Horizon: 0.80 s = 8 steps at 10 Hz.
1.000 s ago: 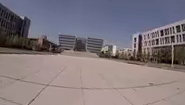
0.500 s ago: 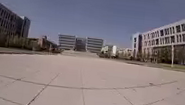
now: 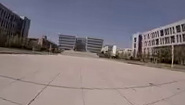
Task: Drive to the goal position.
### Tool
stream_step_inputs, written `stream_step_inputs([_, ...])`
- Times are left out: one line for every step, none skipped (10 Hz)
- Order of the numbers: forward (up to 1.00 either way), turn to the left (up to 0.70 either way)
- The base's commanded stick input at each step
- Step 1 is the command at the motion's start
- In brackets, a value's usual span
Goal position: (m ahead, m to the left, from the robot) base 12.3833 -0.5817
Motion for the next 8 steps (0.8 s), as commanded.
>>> stream_step_inputs([0.04,0.0])
stream_step_inputs([0.04,0.0])
stream_step_inputs([0.04,0.0])
stream_step_inputs([0.04,0.0])
stream_step_inputs([0.04,0.0])
stream_step_inputs([0.04,0.0])
stream_step_inputs([0.04,0.0])
stream_step_inputs([0.04,0.0])
